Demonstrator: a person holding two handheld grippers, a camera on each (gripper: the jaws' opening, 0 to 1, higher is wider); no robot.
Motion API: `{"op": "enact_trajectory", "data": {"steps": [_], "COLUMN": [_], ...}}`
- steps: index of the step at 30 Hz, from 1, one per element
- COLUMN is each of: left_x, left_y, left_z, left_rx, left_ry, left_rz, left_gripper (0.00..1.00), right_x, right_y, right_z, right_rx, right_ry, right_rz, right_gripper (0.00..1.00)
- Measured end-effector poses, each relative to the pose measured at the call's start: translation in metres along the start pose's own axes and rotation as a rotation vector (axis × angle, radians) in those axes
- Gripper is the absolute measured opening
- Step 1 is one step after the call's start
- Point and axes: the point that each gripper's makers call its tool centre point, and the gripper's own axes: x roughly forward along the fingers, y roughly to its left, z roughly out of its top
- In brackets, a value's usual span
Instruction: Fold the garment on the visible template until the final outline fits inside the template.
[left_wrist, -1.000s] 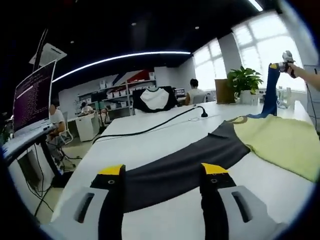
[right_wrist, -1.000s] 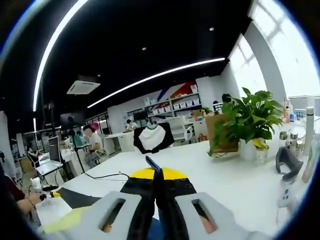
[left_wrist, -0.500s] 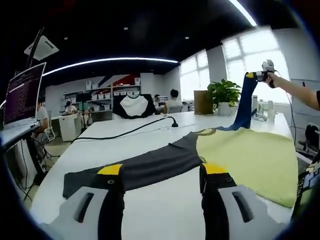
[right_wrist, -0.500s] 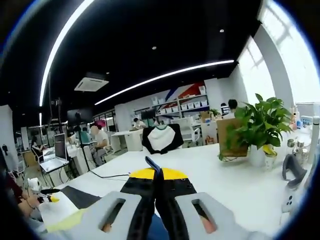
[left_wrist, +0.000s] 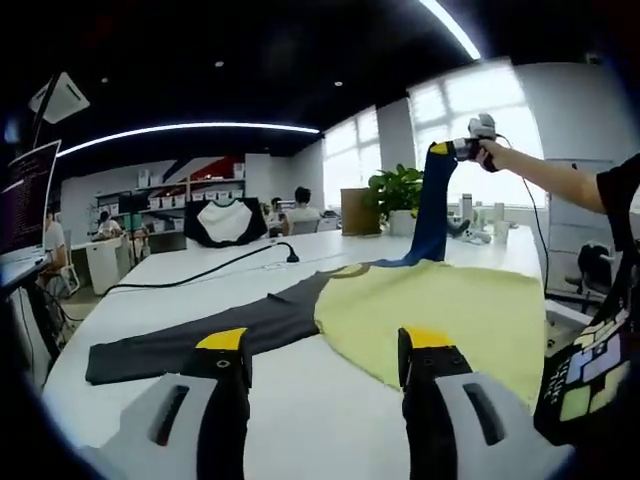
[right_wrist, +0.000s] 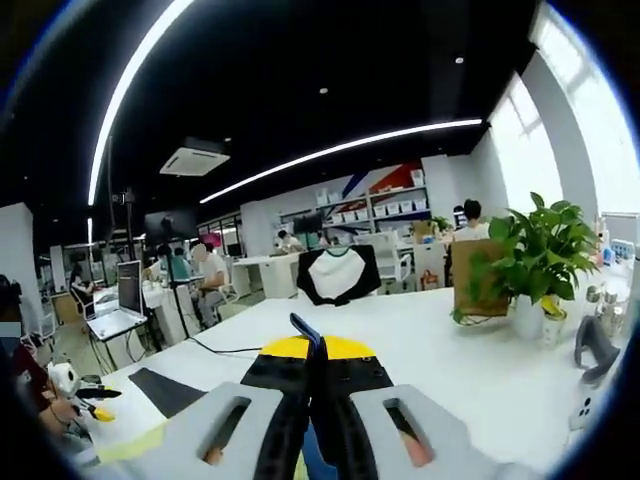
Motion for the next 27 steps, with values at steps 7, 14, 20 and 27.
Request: {"op": "enact_trajectory", "data": {"steps": [7,14,20,27], "left_x": [-0.007,-0.013,-0.022,-0.031], "left_y": [-0.04,-0.065,-0.084,-0.114], "left_z": [-0.007,-0.017,-0.021,-0.031], "left_rx": [-0.01,-0.017,0.0,-0.005], "left_ry": [0.007,0.023,0.028,0.059], "left_rz": [-0.083,-0.133,-0.186,-0.284], "left_gripper": [0.6,0.61,0.59,0.47], "right_x": [0.0,-0.001,-0.001,0.005], "right_y": [0.01,0.012,0.011,0.032], "right_z": [0.0,0.004,0.007,0.008], "right_rx": [-0.017,-0.028,-0.038,0.006], "right_ry": [0.009,0.009,0.005,-0.002], "right_rz": [0.013,0.015,0.008,0.049], "right_gripper": [0.0,0.0,0.0,0.0]}}
